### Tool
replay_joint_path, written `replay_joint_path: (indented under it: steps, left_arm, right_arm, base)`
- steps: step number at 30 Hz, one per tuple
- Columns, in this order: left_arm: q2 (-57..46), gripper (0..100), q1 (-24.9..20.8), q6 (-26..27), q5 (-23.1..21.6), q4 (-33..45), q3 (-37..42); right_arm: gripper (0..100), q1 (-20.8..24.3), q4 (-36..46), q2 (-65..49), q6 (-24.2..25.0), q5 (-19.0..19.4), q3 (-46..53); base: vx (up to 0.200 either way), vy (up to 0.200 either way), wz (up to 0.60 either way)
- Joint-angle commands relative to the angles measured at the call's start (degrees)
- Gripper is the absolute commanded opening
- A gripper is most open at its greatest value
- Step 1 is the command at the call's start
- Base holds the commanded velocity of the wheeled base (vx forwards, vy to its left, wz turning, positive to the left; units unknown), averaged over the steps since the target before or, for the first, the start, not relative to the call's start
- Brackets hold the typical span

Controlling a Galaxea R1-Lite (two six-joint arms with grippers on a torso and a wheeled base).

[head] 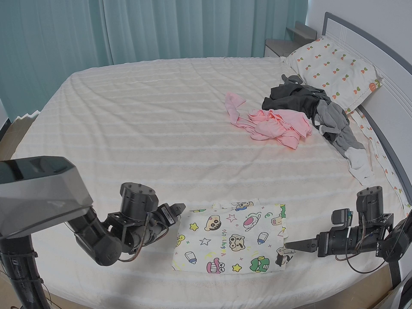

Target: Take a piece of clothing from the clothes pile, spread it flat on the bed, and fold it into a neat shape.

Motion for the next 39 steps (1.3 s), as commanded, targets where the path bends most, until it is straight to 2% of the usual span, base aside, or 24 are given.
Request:
replay_joint_path:
  steps: [1,2,8,13,16,19,21,24,28,32,36,39]
  left_arm:
    - [-13.0,100,3.7,2.2,0.2,0.0,5.8]
    - [-18.1,100,5.8,3.0,0.2,0.0,8.4]
    - [-33.2,100,14.0,2.6,-0.6,0.0,16.6]
    - [-41.6,100,16.4,2.7,-0.8,0.6,20.0]
    - [-49.3,100,18.9,3.4,2.1,0.9,22.8]
    - [-51.8,100,20.3,4.1,4.3,1.8,23.2]
    - [-56.4,100,22.0,5.6,6.5,5.1,23.4]
    - [-62.8,100,22.2,7.0,7.2,10.2,23.3]
    - [-73.9,100,22.2,12.9,7.5,20.3,23.0]
    - [-83.2,100,22.2,17.5,7.5,27.9,22.2]
    - [-91.2,100,22.2,23.1,9.4,36.5,21.2]
    - [-95.4,100,22.2,26.0,10.1,40.0,21.1]
  right_arm:
    - [100,-0.2,0.0,-6.7,0.0,-4.9,1.5]
    - [100,-0.2,0.0,-9.8,0.1,-7.2,2.0]
    - [100,-0.3,0.6,-20.6,0.2,-11.4,3.5]
    - [100,-0.3,0.9,-26.2,-0.1,-13.7,4.8]
    - [100,-0.3,1.4,-31.5,-0.1,-16.4,6.2]
    - [100,-0.3,2.2,-34.1,-0.1,-17.4,6.2]
    - [100,-0.3,5.0,-38.5,-0.2,-19.2,5.7]
    - [100,-0.3,8.3,-43.3,-0.5,-20.0,5.5]
    - [100,-0.3,14.6,-50.3,-1.7,-20.2,5.4]
    - [100,-1.0,17.9,-56.5,-4.5,-20.4,5.4]
    - [100,-3.2,22.1,-62.7,-10.2,-20.7,5.7]
    - [100,-4.7,24.6,-66.6,-11.5,-20.6,6.0]
  base:
    - [0.0,0.0,0.0]
    - [0.0,0.0,0.0]
    - [0.0,0.0,0.0]
    - [0.0,0.0,0.0]
    - [0.0,0.0,0.0]
    - [0.0,0.0,0.0]
    - [0.0,0.0,0.0]
    - [0.0,0.0,0.0]
    - [0.0,0.0,0.0]
    - [0.0,0.0,0.0]
    - [0.0,0.0,0.0]
    - [0.0,0.0,0.0]
